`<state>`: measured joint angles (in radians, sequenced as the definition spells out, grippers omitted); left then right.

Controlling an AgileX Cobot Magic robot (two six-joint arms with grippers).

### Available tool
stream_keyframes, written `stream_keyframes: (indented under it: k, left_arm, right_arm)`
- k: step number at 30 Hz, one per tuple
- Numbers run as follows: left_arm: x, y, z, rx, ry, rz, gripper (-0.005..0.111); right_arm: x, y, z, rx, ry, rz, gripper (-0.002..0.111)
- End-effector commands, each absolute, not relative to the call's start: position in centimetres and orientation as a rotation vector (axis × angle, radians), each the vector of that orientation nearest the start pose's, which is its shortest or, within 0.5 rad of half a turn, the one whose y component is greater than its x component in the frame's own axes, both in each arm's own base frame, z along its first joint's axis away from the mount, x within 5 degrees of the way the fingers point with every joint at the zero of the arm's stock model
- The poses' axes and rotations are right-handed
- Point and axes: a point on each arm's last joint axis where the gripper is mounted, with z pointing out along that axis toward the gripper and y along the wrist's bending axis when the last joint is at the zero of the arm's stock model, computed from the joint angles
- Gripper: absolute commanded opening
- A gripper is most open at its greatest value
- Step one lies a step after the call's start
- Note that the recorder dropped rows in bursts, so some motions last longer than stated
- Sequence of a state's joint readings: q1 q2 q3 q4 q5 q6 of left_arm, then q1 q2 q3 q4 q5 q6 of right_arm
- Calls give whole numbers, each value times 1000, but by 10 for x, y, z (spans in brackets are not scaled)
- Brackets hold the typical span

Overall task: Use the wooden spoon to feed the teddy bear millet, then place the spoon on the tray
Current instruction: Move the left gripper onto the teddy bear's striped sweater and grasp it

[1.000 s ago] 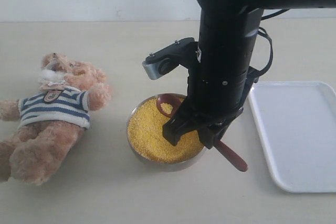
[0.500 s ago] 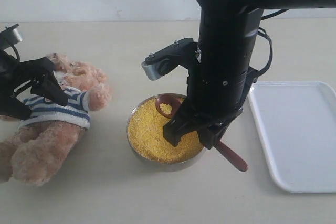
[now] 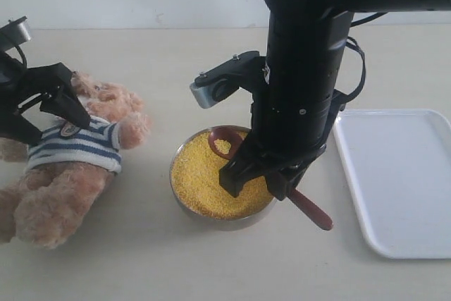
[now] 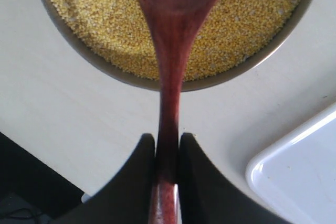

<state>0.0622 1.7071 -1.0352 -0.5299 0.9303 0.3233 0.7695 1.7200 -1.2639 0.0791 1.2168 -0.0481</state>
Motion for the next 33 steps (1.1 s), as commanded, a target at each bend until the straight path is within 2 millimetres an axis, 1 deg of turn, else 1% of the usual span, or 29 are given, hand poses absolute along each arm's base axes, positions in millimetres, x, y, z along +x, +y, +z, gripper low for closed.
stream_keyframes:
  k: [1,5,10,12,14,17,21,25,29,31,33]
  left_arm:
    - [308,-9,196,-64,3031,-473,85]
    - [308,-11,196,-84,3033,-482,90]
    - [309,-24,195,-26,3019,-478,90]
    - [312,-30,194,-6,2995,-451,90]
    - [316,-29,190,-61,2986,-434,90]
    - [317,-27,180,-87,3025,-402,90]
    - [315,-24,159,-111,3107,-353,90]
    - [313,-26,142,-127,3161,-377,89]
    - [310,-29,122,-143,3214,-449,89]
    - [310,-31,115,-161,3238,-472,84]
    - [309,-31,108,-166,3265,-476,71]
  right_arm:
    - [225,227,241,-1230,2918,109,0]
    - [225,227,241,-1238,2915,109,0]
    - [225,227,241,-1235,2917,117,0]
    - [225,227,241,-1234,2918,120,0]
    - [224,228,241,-1232,2921,129,0]
    - [224,228,241,-1246,2917,141,0]
    - [224,228,241,-1250,2916,147,0]
    - [224,228,241,-1254,2914,147,0]
    - [224,228,241,-1254,2914,147,0]
    - [224,228,241,-1254,2914,147,0]
    - [224,228,241,-1254,2914,147,0]
